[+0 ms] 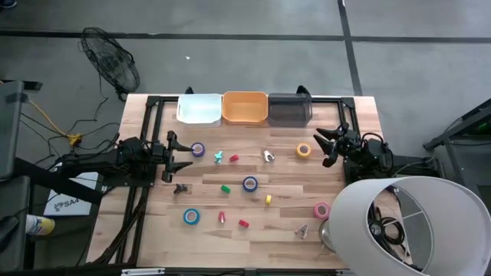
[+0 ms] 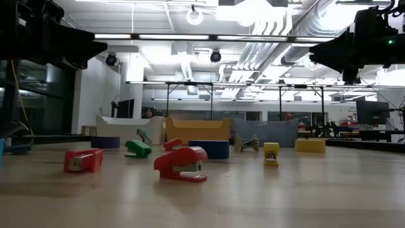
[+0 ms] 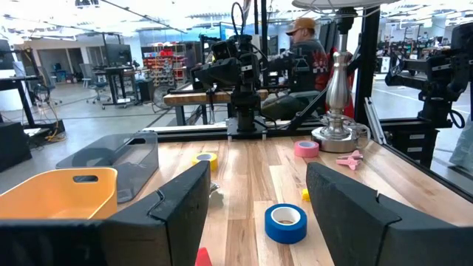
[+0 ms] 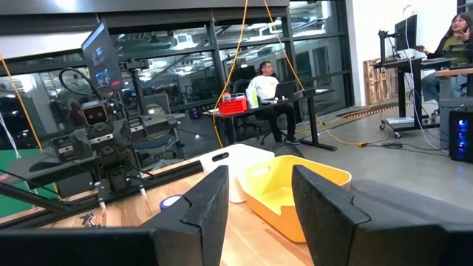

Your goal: Pick and place Stapler, Stapler remover, tape

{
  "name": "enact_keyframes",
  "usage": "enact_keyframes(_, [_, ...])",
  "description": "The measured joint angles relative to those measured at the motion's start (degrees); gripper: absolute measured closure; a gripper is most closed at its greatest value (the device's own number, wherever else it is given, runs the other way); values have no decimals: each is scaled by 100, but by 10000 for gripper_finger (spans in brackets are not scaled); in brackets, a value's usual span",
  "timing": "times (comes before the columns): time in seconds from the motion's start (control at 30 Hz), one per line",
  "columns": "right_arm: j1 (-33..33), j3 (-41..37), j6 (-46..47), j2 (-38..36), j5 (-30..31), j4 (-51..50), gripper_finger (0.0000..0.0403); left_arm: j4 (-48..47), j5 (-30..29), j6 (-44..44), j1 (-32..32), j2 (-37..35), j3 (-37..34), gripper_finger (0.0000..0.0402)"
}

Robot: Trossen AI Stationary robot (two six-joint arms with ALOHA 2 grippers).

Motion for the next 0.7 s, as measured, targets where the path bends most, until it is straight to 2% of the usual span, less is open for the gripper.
enact_keyframes(0.47, [2, -2, 3, 1, -1, 2, 262, 2, -1, 0, 1, 1, -1, 181])
enact_keyframes(0.7, [2, 0, 792, 2, 87, -29, 262, 1, -1, 1, 0, 2, 0, 181])
